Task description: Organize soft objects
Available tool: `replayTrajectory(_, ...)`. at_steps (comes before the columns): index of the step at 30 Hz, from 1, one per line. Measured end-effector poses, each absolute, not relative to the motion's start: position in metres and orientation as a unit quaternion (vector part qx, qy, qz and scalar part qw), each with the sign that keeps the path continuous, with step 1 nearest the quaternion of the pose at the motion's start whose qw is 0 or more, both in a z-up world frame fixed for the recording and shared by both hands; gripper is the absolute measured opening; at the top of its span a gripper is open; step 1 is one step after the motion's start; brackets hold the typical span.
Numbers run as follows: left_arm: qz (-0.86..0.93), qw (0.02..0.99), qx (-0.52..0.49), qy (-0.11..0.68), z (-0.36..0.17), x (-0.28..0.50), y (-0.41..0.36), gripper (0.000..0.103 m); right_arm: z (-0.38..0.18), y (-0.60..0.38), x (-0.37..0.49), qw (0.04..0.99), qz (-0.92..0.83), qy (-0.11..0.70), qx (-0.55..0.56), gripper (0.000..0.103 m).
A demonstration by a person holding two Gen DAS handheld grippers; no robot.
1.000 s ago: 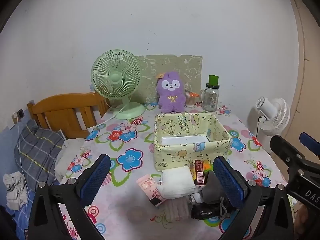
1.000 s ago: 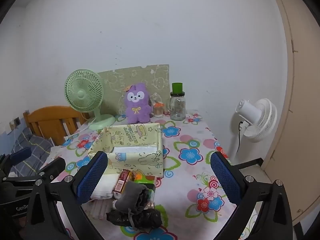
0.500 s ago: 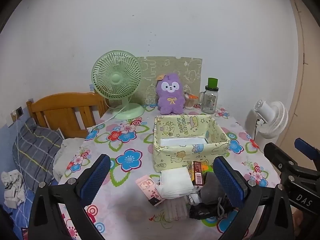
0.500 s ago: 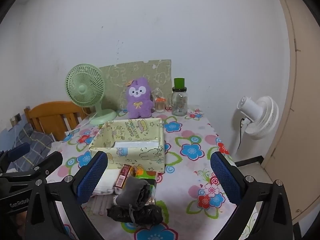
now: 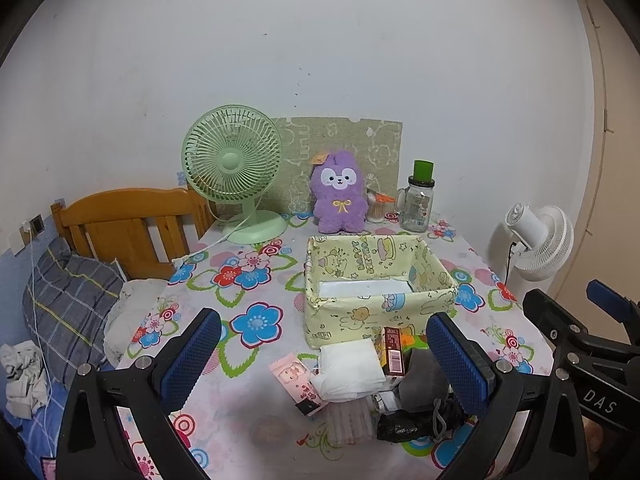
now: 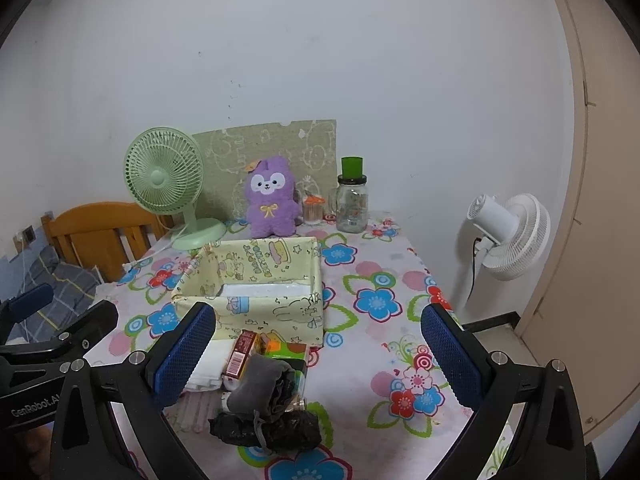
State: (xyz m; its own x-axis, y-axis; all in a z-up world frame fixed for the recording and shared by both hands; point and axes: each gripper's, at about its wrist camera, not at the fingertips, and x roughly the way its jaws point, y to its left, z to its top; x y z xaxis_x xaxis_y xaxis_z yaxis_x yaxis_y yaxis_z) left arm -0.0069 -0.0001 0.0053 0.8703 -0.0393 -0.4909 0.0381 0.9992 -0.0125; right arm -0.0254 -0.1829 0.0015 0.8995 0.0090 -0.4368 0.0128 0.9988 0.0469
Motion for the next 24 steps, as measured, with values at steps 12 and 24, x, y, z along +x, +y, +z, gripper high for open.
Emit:
replayTrajectory(12, -0.019, 0.967, -0.003, 0.253, 0.0072, -0.0051, 0.0057, 0.103, 0.0027, -0.1803, -0.0249, 0.975, 0.001, 0.222, 0.023, 0.103)
replayTrajectory(24, -0.021, 0.969, 0.003, 0.246, 0.0086, -0.0057, 0.0009, 0.103, 0.0026, -0.1837, -0.0246, 0.976, -0.008, 0.215, 0.024, 0.103)
